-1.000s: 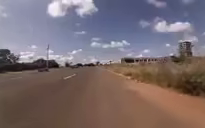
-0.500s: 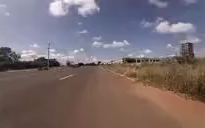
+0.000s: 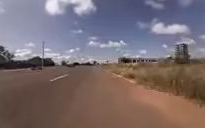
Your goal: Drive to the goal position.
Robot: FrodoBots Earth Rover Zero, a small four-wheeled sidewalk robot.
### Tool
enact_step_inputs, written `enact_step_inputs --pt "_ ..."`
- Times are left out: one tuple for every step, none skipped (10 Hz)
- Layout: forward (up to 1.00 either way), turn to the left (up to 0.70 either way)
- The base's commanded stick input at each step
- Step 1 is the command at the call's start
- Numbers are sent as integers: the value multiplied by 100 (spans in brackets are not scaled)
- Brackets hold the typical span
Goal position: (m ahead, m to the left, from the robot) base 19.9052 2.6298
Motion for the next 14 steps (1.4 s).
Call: enact_step_inputs --pt "100 -38" --pt "100 2" --pt "100 2" --pt "100 2" --pt "100 2" --pt "100 2" --pt "100 2" --pt "100 2" --pt "100 2" --pt "100 2" --pt "100 2" --pt "100 2" --pt "100 2" --pt "100 2"
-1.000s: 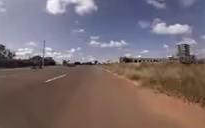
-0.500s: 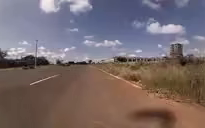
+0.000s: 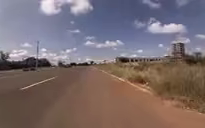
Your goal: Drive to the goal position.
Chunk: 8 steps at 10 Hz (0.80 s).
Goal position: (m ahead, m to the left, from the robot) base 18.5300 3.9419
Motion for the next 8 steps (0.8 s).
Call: enact_step_inputs --pt "100 2" --pt "100 2" --pt "100 2" --pt "100 2" --pt "100 2" --pt "100 5" --pt "100 36" --pt "100 2"
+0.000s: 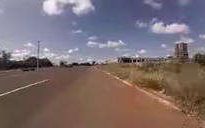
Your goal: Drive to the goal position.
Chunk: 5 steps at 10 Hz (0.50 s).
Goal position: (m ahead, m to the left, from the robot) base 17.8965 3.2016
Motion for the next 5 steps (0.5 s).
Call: enact_step_inputs --pt "100 2" --pt "100 2" --pt "100 2" --pt "100 2" --pt "100 2"
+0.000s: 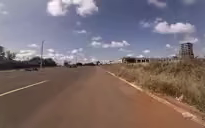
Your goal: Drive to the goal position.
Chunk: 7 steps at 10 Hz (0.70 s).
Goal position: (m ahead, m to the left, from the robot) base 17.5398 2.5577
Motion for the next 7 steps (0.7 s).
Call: enact_step_inputs --pt "100 2" --pt "100 2" --pt "100 2" --pt "100 2" --pt "100 2" --pt "100 2" --pt "100 2"
